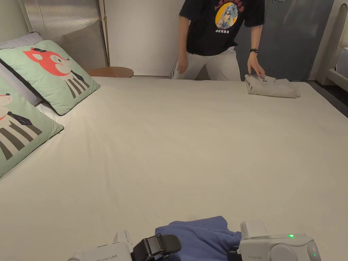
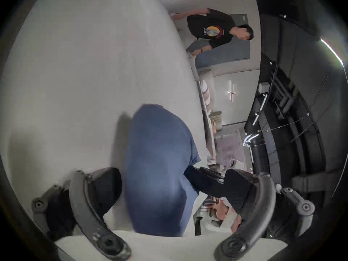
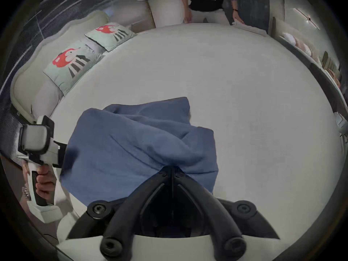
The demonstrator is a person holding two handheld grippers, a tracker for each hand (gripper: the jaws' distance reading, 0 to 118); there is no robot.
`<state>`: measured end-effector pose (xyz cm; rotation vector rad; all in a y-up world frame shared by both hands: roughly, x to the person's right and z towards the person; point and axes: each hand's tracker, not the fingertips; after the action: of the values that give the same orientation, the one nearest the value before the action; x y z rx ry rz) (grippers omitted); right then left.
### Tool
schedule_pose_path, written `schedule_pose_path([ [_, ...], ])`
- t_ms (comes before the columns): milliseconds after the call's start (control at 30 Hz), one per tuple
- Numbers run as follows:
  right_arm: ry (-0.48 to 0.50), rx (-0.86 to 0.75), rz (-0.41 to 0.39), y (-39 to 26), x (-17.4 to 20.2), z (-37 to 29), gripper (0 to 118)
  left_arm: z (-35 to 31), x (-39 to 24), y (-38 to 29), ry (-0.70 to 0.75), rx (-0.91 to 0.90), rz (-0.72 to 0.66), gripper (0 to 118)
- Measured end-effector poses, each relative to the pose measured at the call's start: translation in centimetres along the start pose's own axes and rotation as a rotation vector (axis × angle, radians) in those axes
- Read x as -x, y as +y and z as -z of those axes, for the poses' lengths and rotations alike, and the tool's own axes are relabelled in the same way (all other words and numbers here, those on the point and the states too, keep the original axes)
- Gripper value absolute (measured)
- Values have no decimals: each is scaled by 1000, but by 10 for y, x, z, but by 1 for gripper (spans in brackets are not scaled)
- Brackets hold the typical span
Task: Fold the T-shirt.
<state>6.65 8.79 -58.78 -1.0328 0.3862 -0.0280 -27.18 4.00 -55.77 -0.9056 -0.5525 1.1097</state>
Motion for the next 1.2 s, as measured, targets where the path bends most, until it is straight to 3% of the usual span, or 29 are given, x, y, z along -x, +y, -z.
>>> schedule_pose_path([
  [67, 15, -6, 11, -2, -3, -1, 1, 8, -3, 1, 0, 11, -8, 92],
  [100, 22, -12, 20, -3, -4, -2, 1, 15, -3, 0, 73, 25, -7, 77],
  [133, 25, -19, 25, -4, -4, -5, 1, 19, -5, -1, 123, 29, 43, 51],
  [167, 28, -26, 27, -5, -4, -7, 1, 19, -9, -3, 181, 27, 89, 34],
  [267, 53, -55, 59, -5, -3, -18, 1, 2, -4, 7, 83, 38, -8, 26],
  [500, 85, -160, 2, 19, 29, -36, 1, -90, -2, 39, 139, -82, 59, 23],
  [767, 114, -176, -47, 42, 78, -22, 1, -263, 41, 92, 340, -345, 4, 23],
  [933, 123, -158, -71, 47, 100, -8, 1, -325, 62, 106, 415, -445, -64, 23],
  [1067, 128, -148, -89, 48, 107, -5, 1, -324, 64, 100, 483, -465, -69, 30],
  [1100, 126, -148, -94, 48, 108, -6, 1, -317, 59, 97, 553, -478, -10, 43],
  [1167, 115, -151, -112, 47, 106, -9, 1, -303, 44, 94, 723, -494, 104, 91],
  [1200, 107, -157, -121, 48, 104, -13, 1, -298, 34, 90, 794, -520, 151, 108],
])
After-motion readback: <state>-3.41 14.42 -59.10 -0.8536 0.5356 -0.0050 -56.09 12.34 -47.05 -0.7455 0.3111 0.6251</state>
